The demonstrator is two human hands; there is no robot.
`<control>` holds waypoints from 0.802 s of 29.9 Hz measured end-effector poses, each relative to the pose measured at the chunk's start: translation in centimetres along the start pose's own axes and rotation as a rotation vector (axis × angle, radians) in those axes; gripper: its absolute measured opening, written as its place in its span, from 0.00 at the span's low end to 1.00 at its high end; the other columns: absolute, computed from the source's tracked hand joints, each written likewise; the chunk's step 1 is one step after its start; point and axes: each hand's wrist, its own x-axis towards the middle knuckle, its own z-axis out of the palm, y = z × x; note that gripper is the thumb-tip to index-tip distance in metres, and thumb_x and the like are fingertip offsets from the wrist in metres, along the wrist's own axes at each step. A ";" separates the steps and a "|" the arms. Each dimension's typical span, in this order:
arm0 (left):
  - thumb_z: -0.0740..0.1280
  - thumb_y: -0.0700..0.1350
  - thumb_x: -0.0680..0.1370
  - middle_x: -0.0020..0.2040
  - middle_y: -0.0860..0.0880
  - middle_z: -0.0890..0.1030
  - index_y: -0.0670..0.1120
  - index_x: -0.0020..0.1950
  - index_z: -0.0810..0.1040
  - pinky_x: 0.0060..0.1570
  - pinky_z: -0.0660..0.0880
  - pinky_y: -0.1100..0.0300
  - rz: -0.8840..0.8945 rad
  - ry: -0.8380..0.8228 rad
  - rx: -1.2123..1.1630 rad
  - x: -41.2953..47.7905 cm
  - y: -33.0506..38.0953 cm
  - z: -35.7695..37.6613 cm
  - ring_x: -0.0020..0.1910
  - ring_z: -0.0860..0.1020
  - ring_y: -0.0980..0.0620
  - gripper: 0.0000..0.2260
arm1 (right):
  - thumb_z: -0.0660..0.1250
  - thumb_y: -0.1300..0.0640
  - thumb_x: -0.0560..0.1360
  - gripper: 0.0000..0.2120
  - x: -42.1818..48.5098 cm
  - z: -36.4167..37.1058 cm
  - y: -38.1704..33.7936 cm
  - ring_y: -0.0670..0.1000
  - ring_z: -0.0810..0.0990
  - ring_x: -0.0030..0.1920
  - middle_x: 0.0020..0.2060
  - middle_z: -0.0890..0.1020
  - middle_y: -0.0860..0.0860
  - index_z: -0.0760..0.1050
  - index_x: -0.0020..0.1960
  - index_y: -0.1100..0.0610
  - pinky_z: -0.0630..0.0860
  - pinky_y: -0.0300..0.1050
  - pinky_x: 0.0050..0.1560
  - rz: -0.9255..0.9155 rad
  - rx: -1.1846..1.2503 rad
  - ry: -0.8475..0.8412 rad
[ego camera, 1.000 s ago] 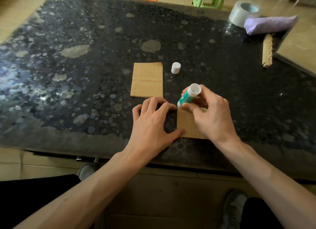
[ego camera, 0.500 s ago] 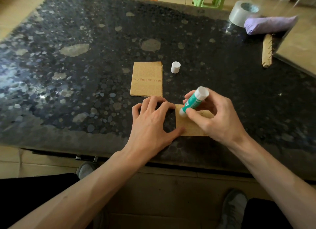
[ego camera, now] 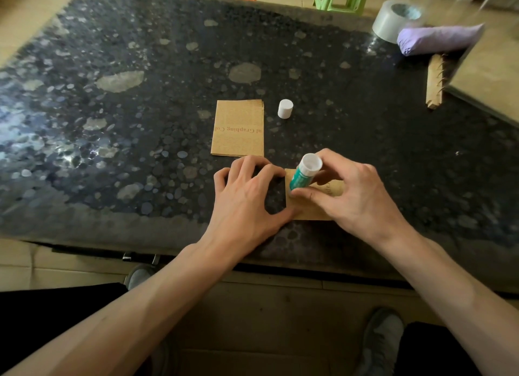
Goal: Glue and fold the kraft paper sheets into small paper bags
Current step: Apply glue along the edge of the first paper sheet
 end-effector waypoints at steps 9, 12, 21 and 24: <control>0.70 0.67 0.73 0.66 0.56 0.70 0.58 0.67 0.75 0.69 0.56 0.53 0.003 -0.009 0.001 0.0 -0.1 0.0 0.70 0.65 0.54 0.26 | 0.77 0.51 0.75 0.14 0.2 0.8 0.5 0.30 0.79 0.51 0.50 0.84 0.40 0.81 0.59 0.52 0.74 0.27 0.54 0.001 0.001 0.067; 0.70 0.67 0.73 0.66 0.55 0.70 0.58 0.68 0.74 0.69 0.55 0.53 -0.001 -0.016 -0.005 0.1 -0.1 -0.1 0.70 0.64 0.54 0.27 | 0.78 0.47 0.74 0.15 0.2 1.0 0.3 0.35 0.82 0.50 0.48 0.84 0.39 0.80 0.56 0.51 0.76 0.29 0.52 0.010 0.000 0.097; 0.70 0.67 0.73 0.66 0.56 0.70 0.58 0.67 0.75 0.68 0.55 0.54 0.000 -0.012 -0.002 0.0 0.0 0.0 0.70 0.65 0.54 0.26 | 0.75 0.56 0.77 0.14 0.5 1.6 0.3 0.42 0.81 0.56 0.53 0.84 0.43 0.79 0.62 0.54 0.77 0.31 0.56 0.051 -0.015 0.087; 0.70 0.67 0.72 0.66 0.56 0.70 0.58 0.68 0.74 0.69 0.56 0.53 -0.001 -0.016 0.000 0.0 -0.1 0.0 0.70 0.65 0.53 0.27 | 0.75 0.57 0.77 0.15 0.8 1.6 0.3 0.42 0.81 0.56 0.53 0.84 0.42 0.79 0.62 0.54 0.74 0.27 0.55 0.059 -0.013 0.088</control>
